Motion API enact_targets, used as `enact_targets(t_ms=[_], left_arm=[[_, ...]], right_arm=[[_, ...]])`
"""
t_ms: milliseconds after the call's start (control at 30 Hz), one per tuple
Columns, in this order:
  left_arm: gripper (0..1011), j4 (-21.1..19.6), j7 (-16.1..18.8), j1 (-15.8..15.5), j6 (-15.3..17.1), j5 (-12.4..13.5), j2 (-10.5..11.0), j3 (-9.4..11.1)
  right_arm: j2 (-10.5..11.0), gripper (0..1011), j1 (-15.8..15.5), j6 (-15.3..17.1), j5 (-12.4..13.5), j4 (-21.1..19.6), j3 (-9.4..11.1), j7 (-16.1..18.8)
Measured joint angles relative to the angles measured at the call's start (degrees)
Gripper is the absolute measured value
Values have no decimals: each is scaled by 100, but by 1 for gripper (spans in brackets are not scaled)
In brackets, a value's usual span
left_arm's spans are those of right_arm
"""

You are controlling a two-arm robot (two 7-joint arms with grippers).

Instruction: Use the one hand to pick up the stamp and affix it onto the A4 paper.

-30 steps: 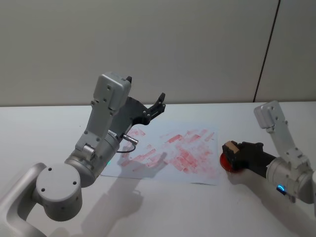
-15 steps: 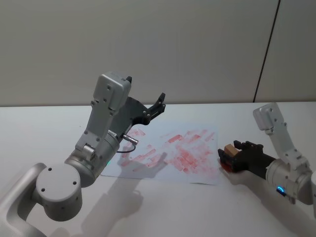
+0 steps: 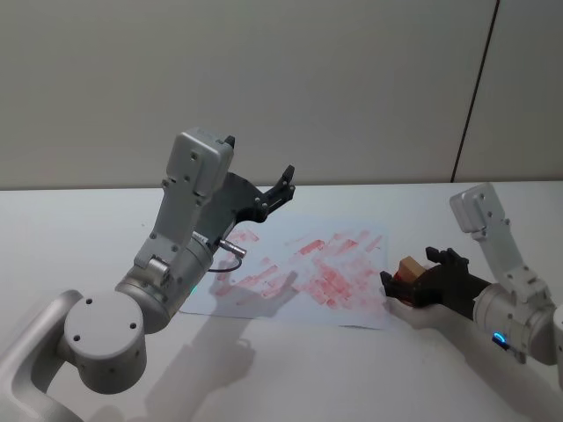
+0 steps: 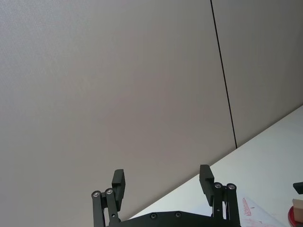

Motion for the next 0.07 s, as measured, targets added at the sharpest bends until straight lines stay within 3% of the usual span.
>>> enact_targets(t_ms=[67], left_arm=[[1002,0,0,0,0,0,0,0]], right_arm=[[0,1001,0,0,-1,1,0,0]])
